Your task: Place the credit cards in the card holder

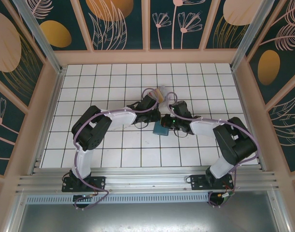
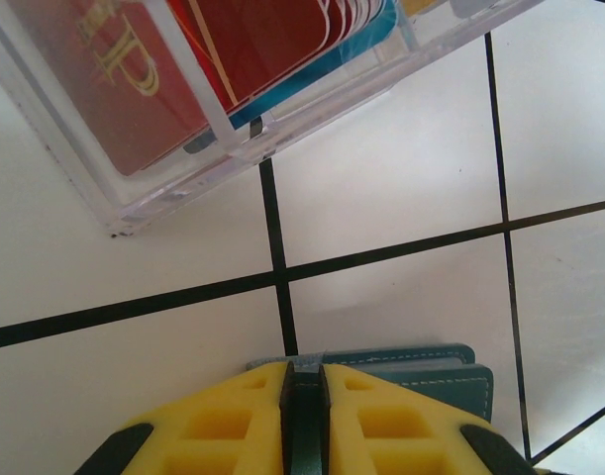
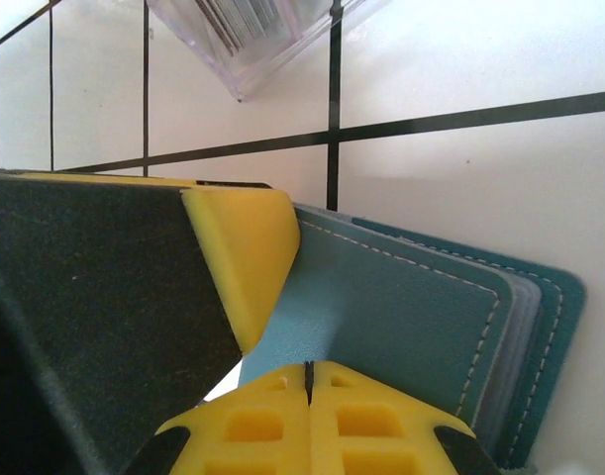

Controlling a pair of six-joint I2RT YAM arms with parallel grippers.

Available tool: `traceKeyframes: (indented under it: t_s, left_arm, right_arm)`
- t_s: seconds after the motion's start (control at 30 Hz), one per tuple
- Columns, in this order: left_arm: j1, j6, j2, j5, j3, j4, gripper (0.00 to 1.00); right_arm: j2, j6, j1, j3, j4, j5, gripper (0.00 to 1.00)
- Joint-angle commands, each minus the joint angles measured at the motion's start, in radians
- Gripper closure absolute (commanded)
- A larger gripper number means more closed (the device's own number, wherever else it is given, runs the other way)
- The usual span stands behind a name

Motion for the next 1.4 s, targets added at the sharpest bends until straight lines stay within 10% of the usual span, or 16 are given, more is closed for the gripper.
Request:
traceKeyframes:
  t_s: [0.0, 1.13, 1.37]
  left_arm:
    - [-0.016, -0.012, 0.013, 0.016, -0.043, -0.084, 0.82]
    - [-0.014, 0.04, -0.062, -0.025, -0.08, -0.023, 0.82]
    - [-0.001, 0.039, -0.202, -0.072, -0.078, -0.068, 0.63]
  right_arm:
    - [0.007, -0.025, 0.05, -0.05, -0.069, 0.093, 1.0]
    - [0.06, 0.105, 0.517, -0.318, 0.005, 0.702, 1.0]
    - [-0.061, 0.054, 0.44, -0.229, -0.077, 0.659, 1.0]
